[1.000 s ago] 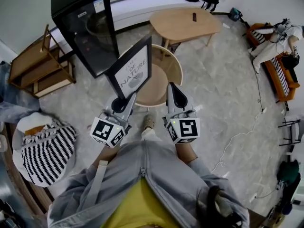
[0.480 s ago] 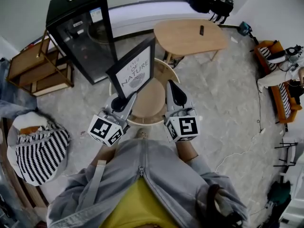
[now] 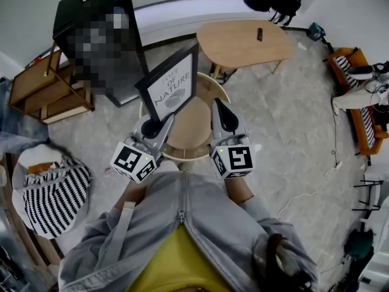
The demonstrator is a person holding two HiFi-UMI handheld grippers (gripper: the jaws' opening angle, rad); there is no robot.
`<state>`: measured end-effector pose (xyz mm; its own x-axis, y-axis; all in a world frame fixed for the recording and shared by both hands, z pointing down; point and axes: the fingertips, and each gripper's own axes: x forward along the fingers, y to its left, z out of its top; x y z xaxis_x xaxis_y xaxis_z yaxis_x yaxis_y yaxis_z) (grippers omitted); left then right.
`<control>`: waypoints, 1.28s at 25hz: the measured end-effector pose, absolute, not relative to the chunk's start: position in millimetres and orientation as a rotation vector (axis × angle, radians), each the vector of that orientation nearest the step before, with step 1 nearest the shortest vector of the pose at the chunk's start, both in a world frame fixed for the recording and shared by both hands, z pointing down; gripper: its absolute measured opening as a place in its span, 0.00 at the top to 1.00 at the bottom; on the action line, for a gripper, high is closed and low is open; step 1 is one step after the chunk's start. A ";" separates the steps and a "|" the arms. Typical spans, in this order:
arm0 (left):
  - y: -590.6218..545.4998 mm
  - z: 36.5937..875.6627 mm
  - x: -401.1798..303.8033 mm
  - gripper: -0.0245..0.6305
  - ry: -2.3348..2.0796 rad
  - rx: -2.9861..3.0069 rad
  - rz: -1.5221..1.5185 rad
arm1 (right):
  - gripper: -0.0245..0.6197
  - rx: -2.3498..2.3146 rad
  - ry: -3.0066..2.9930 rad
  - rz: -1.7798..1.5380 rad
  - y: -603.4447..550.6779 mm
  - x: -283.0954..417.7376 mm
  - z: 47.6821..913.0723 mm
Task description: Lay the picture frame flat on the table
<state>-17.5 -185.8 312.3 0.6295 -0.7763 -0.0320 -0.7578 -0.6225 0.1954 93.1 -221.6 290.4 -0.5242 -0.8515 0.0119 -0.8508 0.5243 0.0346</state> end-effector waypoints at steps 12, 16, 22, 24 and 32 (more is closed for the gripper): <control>-210.2 323.1 -19.7 0.90 -1.045 2.758 -0.128 | 0.87 1.582 -2.718 -0.027 -239.2 88.6 287.1; -215.5 323.9 -20.4 0.90 -0.954 2.784 -0.092 | 0.81 1.527 -2.743 -0.029 -246.2 81.0 285.6; -211.7 325.2 -19.0 0.90 -0.796 2.858 -0.082 | 0.77 1.381 -2.810 -0.018 -252.4 68.2 281.5; -207.0 322.4 -17.6 0.90 -0.756 2.900 -0.081 | 0.76 1.336 -2.831 -0.006 -250.5 65.8 281.2; -185.4 315.1 -25.9 0.90 -0.516 3.013 -0.107 | 0.76 1.150 -2.953 -0.025 -223.9 53.5 276.6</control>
